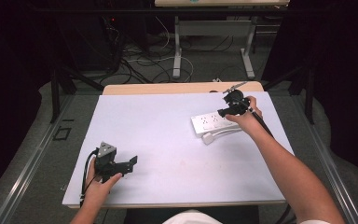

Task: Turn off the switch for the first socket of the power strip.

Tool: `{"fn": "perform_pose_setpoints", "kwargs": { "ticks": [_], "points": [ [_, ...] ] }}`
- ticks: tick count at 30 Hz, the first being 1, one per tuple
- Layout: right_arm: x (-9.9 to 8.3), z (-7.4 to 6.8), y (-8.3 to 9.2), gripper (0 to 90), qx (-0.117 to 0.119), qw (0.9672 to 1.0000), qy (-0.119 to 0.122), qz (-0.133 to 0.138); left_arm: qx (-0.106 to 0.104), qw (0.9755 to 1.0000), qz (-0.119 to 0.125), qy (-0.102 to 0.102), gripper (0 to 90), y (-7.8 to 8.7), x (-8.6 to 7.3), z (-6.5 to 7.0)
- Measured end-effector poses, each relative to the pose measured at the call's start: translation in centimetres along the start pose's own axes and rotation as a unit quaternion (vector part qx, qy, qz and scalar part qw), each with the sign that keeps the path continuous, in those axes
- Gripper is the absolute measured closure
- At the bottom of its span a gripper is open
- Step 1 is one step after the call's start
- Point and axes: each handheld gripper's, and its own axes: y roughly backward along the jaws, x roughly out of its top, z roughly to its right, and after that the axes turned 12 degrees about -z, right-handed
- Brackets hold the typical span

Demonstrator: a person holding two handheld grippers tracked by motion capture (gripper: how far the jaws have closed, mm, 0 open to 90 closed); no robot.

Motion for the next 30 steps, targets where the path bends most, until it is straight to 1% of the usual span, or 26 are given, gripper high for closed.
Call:
{"fn": "perform_pose_setpoints", "kwargs": {
  "ticks": [1,4,5,6,7,8,9,10,11,13,15,16,17,19,20,21,23,24,26,30],
  "points": [
    [-0.1,0.1,0.1,41.8,0.003,1.0000,0.003,0.006,0.000,1.0000,0.000,0.000,6.5,0.0,0.0,0.0],
    [-0.3,0.2,0.5,39.4,0.009,0.9998,0.003,0.018,0.001,1.0000,-0.001,-0.004,6.5,0.0,0.0,0.0],
    [-0.5,0.1,0.7,36.3,0.014,0.9998,-0.007,0.012,0.000,1.0000,-0.001,-0.003,6.5,-0.1,0.0,0.1],
    [-0.5,0.1,0.8,35.1,0.018,0.9997,-0.011,0.012,0.000,1.0000,0.001,-0.003,6.5,-0.1,0.0,0.1],
    [-0.6,0.1,0.9,33.9,0.023,0.9993,-0.018,0.021,0.000,1.0000,0.005,-0.002,6.5,-0.2,0.0,0.1],
    [-0.7,0.2,0.9,29.7,0.032,0.9988,-0.017,0.033,0.001,1.0000,0.004,-0.003,6.5,-0.2,0.0,0.2],
    [-0.7,0.2,1.0,27.9,0.043,0.9983,-0.020,0.035,0.000,1.0000,-0.001,-0.004,6.5,-0.1,0.0,0.1],
    [-0.8,0.2,1.0,27.7,0.044,0.9981,-0.021,0.037,0.000,1.0000,-0.001,-0.005,6.5,0.0,0.0,0.1],
    [-0.9,0.2,1.1,25.4,0.044,0.9980,-0.019,0.040,0.000,1.0000,-0.001,-0.004,6.5,0.0,0.0,0.1],
    [-1.0,0.1,1.3,18.1,0.045,0.9976,-0.023,0.048,0.000,1.0000,-0.001,-0.004,6.5,0.0,0.0,0.1],
    [-1.1,0.1,1.5,16.4,0.047,0.9971,-0.032,0.052,0.002,1.0000,-0.001,-0.006,6.5,0.0,0.0,0.1],
    [-1.2,0.1,1.6,15.5,0.047,0.9971,-0.028,0.054,0.002,1.0000,-0.001,-0.007,6.5,0.0,0.0,0.1],
    [-1.3,0.0,1.8,15.2,0.049,0.9967,-0.034,0.055,0.002,1.0000,-0.001,-0.008,6.5,0.0,0.0,0.1],
    [-1.5,-0.1,2.1,14.5,0.050,0.9964,-0.033,0.060,0.002,1.0000,-0.002,-0.009,6.5,0.1,0.0,0.1],
    [-1.6,-0.2,2.2,13.6,0.049,0.9960,-0.038,0.064,0.001,1.0000,-0.002,-0.009,6.5,0.1,0.0,0.1],
    [-1.7,-0.2,2.4,10.8,0.051,0.9957,-0.038,0.067,0.001,1.0000,-0.001,-0.008,6.5,0.1,0.0,0.1],
    [-2.0,-0.4,2.7,0.9,0.056,0.9950,-0.035,0.075,0.001,1.0000,0.001,-0.008,6.5,0.1,0.0,0.1],
    [-2.2,-0.5,2.8,0.0,0.057,0.9950,-0.027,0.077,0.001,1.0000,0.000,-0.008,6.5,0.1,0.0,0.1],
    [-2.6,-0.8,3.3,0.0,0.059,0.9947,-0.019,0.082,0.001,1.0000,0.001,-0.007,6.5,0.1,0.0,0.1],
    [-3.3,-1.5,4.2,0.0,0.066,0.9928,-0.017,0.099,0.001,1.0000,0.001,-0.007,6.5,0.1,0.0,0.1]
  ]
}}
